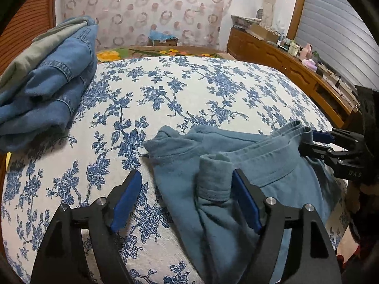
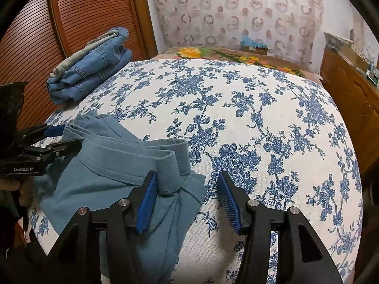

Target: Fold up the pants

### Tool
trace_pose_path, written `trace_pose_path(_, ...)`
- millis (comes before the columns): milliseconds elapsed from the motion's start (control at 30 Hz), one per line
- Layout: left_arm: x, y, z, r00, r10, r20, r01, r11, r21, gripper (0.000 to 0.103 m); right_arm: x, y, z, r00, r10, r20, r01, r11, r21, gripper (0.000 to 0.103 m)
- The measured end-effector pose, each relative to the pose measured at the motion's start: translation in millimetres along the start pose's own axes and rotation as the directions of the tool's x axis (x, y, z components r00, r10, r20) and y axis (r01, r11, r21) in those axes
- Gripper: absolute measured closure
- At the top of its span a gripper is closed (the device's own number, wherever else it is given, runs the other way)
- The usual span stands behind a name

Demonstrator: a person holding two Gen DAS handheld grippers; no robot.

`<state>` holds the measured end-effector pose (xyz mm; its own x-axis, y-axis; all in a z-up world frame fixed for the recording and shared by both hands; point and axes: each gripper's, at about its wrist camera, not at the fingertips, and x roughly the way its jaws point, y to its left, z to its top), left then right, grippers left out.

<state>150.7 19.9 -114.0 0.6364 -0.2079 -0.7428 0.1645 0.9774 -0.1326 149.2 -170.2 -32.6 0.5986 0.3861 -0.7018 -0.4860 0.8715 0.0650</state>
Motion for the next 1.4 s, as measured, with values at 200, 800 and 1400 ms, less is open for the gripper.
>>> trace_pose_path(200, 0, 0, 0, 1.000, -0.003, 0.000, 0.003, 1.000, -0.002, 0.024, -2, 0, -1, 1.000, -0.009, -0.008, 0.009, 1.000, 0.019, 0.046)
trace_pose_path(800, 0, -1, -1, 1.000, -0.004, 0.001, 0.004, 1.000, -0.002, 0.024, -20, -3, -11, 0.997, 0.078, -0.029, -0.073, 0.988, 0.138, 0.045)
trace_pose_path(1400, -4, 0, -1, 0.994, -0.106, 0.004, 0.106, 0.993, -0.041, 0.054, -10, 21, -17, 1.000, 0.010, 0.017, -0.010, 1.000, -0.008, 0.055)
